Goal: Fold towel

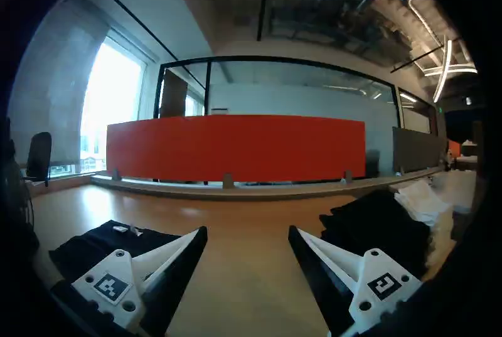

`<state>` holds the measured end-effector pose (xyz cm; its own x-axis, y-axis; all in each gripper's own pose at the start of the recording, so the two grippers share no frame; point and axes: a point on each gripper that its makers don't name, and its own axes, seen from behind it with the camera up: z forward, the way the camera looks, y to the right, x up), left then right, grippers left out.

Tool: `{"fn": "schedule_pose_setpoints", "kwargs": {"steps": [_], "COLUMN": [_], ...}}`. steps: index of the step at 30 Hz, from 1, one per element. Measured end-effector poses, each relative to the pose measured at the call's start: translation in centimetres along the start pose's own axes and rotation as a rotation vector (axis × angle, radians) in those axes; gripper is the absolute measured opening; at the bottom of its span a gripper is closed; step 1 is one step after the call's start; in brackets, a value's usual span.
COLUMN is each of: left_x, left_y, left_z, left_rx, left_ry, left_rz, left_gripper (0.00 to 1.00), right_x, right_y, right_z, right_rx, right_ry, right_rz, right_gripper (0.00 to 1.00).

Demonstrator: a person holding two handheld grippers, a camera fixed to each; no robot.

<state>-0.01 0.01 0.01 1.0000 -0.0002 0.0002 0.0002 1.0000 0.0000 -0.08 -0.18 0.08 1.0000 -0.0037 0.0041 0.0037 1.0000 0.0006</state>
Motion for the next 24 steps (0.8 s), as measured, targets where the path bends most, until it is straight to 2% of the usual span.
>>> {"fn": "schedule_pose_setpoints", "kwargs": {"steps": [3, 6, 18, 24], "left_x": [0.0, 1.3, 9.9, 13.3], "left_y": [0.1, 0.2, 0.3, 0.6], "left_z": [0.1, 0.1, -0.1, -0.4], "left_rx": [0.0, 0.003, -0.009, -0.02], "left_ry": [-0.002, 0.002, -0.024, -0.048], "left_rz": [-0.002, 0.001, 0.012, 0.015], "left_gripper": [0.94, 0.94, 0.94, 0.94], "right_x": [1.1, 3.0, 11.6, 15.0], "right_y": [-0.1, -0.2, -0.4, -0.7], "right_z": [0.0, 0.1, -0.4, -0.6], "right_rx": [-0.001, -0.006, -0.016, -0.013], "right_ry": [0.0, 0.014, -0.003, -0.017], "right_rz": [-0.005, -0.012, -0.033, -0.041], "right_gripper": [1.0, 1.0, 1.0, 1.0]}}
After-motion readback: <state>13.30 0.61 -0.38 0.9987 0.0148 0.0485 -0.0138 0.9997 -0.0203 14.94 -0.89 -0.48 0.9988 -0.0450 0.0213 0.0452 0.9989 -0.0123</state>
